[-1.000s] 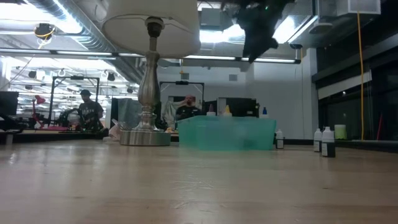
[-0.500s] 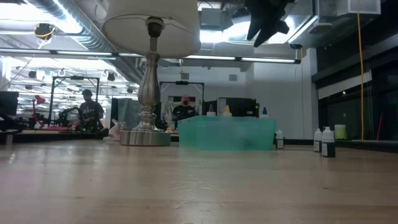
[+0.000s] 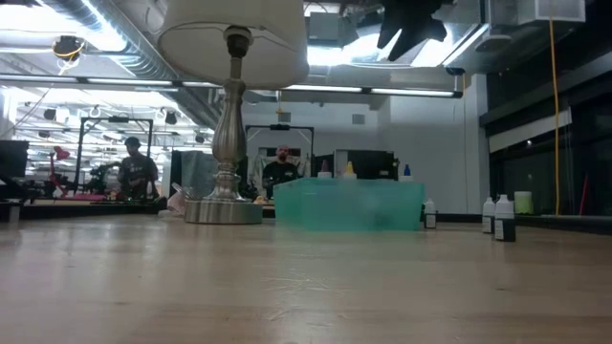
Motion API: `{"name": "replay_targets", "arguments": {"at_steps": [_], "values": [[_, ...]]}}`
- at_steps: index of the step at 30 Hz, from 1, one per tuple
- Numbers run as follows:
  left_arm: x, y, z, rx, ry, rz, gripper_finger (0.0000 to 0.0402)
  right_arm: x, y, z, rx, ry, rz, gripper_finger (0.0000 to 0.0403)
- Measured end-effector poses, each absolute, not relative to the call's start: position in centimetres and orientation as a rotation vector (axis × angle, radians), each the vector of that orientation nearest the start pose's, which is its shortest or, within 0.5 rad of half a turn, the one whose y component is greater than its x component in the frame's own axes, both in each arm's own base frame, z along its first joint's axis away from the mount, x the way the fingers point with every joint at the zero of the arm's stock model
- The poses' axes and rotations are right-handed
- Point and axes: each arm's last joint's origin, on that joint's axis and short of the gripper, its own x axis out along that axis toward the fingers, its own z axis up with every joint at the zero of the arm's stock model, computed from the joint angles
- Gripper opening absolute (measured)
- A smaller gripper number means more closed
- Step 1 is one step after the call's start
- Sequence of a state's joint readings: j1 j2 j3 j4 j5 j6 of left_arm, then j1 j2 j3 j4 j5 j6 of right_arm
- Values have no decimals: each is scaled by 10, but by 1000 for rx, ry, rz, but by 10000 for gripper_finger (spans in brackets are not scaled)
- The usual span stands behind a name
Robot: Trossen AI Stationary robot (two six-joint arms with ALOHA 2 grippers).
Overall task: Pick & Place food coloring
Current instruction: Put the large blue food coloring bottle into the green bin
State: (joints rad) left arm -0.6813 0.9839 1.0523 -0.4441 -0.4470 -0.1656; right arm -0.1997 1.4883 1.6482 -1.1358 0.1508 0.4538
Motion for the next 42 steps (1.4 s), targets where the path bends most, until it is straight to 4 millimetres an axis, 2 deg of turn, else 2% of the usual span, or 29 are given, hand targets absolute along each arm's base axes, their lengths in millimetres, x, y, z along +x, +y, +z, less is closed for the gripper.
{"name": "replay_targets", "arguments": {"at_steps": [10,18,22,27,40,42], "values": [[113,-71,308,-218,29,-185,277,280,-40,384,468,898,-556,191],[85,-42,256,-227,-65,72,277,277,-27,381,452,923,-614,191],[77,-33,239,-214,-99,159,277,275,-23,381,436,935,-621,191],[70,-26,228,-236,-160,87,277,274,-22,380,433,955,-627,191],[84,-11,201,-213,-60,200,277,273,-22,380,420,942,-664,191],[85,-9,199,-210,-49,175,277,273,-22,380,424,940,-665,191]]}}
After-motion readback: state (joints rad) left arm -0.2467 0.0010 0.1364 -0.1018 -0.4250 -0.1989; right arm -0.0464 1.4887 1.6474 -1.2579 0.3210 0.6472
